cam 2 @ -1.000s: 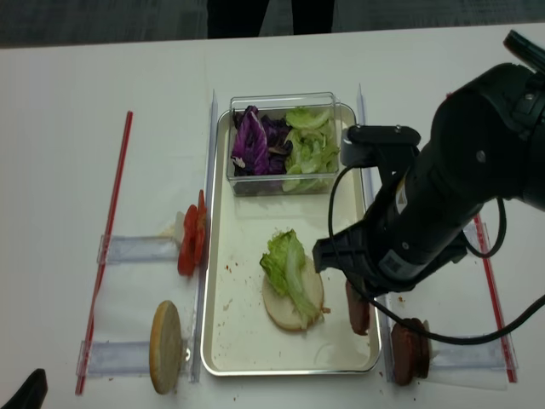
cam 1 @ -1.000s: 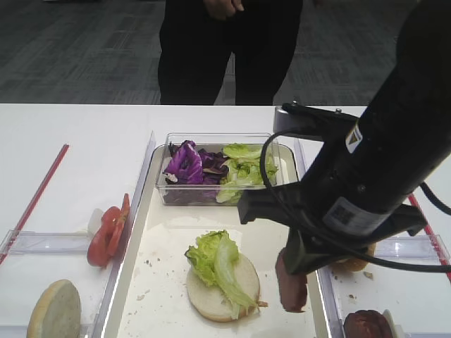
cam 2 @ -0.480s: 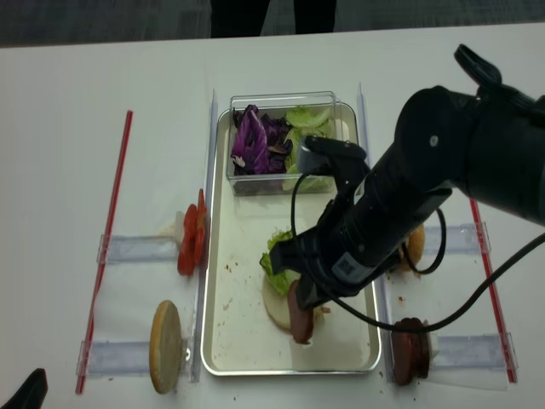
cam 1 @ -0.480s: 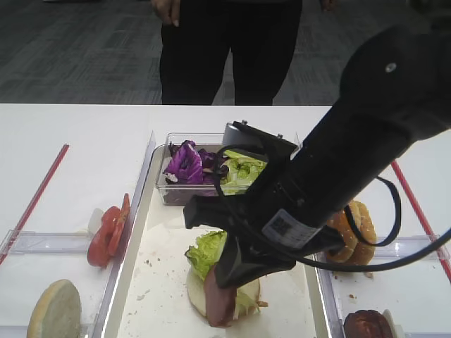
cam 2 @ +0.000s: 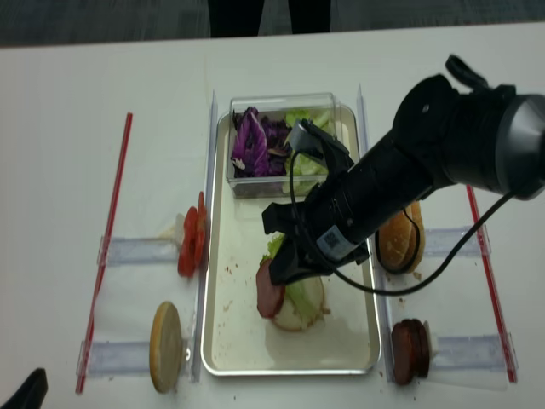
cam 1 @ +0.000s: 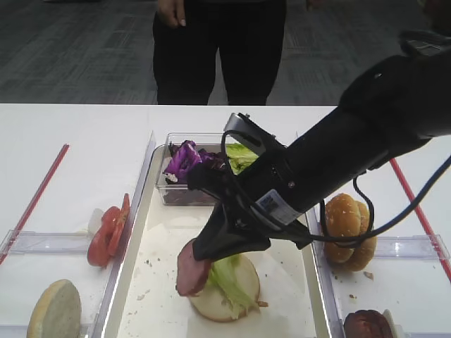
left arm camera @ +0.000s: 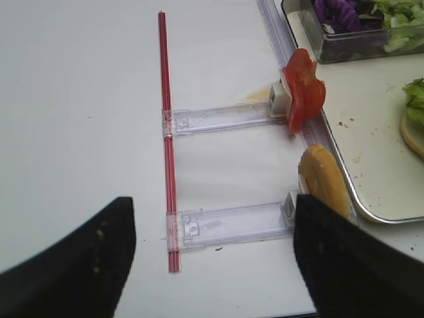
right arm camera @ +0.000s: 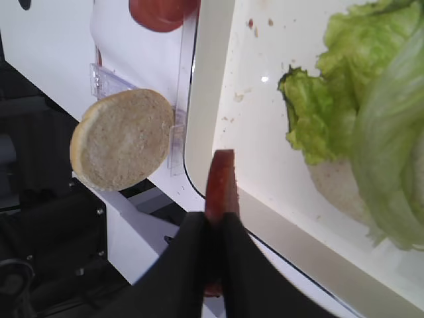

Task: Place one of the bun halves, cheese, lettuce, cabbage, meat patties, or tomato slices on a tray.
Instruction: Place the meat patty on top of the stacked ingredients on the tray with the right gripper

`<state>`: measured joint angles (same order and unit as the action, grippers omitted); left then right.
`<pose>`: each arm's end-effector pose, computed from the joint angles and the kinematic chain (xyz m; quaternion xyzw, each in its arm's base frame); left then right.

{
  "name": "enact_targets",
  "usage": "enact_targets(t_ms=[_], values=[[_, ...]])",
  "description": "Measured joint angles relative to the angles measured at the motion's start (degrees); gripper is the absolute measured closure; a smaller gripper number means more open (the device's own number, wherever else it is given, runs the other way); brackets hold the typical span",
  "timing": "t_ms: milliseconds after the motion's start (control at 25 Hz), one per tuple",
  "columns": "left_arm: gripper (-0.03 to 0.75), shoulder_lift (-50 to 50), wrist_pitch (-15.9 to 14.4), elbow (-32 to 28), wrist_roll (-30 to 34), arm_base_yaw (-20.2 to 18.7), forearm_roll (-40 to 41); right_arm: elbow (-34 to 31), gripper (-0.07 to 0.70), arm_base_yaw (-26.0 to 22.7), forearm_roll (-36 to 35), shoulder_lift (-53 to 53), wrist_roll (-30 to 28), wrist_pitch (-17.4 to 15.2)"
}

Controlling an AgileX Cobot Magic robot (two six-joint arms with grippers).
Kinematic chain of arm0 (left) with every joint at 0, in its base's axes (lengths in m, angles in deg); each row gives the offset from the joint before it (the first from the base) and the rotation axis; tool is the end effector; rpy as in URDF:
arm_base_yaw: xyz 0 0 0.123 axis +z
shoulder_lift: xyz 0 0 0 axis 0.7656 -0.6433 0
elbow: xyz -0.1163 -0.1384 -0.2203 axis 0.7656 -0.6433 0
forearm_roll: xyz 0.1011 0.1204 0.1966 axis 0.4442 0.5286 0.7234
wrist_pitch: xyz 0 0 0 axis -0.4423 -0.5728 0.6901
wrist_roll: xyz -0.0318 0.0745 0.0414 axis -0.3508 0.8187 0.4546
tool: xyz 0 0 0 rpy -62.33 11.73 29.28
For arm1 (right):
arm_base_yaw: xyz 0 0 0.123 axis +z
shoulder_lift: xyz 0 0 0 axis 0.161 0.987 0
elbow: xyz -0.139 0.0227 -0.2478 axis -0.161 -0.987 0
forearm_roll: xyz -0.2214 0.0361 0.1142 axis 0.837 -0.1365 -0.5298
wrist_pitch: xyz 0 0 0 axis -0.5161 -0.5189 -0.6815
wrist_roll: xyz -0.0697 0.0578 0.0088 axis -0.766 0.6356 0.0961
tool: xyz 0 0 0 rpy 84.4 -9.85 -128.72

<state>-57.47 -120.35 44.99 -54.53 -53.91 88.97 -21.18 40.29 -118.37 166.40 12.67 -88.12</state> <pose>-0.0113 0.0019 0.2643 0.0135 0.8819 -0.0191 0.4708 0.2360 0.2149 0.1938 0.0848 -0.9080 -0.4099 0.0159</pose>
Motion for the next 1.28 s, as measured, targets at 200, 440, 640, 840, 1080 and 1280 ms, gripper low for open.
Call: enact_targets(t_ms=[200, 440, 640, 840, 1080, 1280], values=[[0.214, 0.0, 0.0, 0.0, 0.0, 0.0, 0.0, 0.0, 0.564, -2.1, -3.0, 2.2, -3.8, -0.3], [0.214, 0.0, 0.0, 0.0, 0.0, 0.0, 0.0, 0.0, 0.564, -3.3, -5.3, 4.8, -6.3, -0.2], [0.214, 0.0, 0.0, 0.0, 0.0, 0.0, 0.0, 0.0, 0.564, -3.4, -5.9, 6.5, -6.8, 0.1], [0.214, 0.0, 0.0, 0.0, 0.0, 0.0, 0.0, 0.0, 0.564, -3.6, -6.1, 8.8, -7.3, 1.1], [0.214, 0.0, 0.0, 0.0, 0.0, 0.0, 0.0, 0.0, 0.564, -3.7, -6.1, 9.4, -7.8, 2.5], [0.214, 0.0, 0.0, 0.0, 0.0, 0.0, 0.0, 0.1, 0.564, -3.7, -5.4, 9.4, -7.8, 3.3]])
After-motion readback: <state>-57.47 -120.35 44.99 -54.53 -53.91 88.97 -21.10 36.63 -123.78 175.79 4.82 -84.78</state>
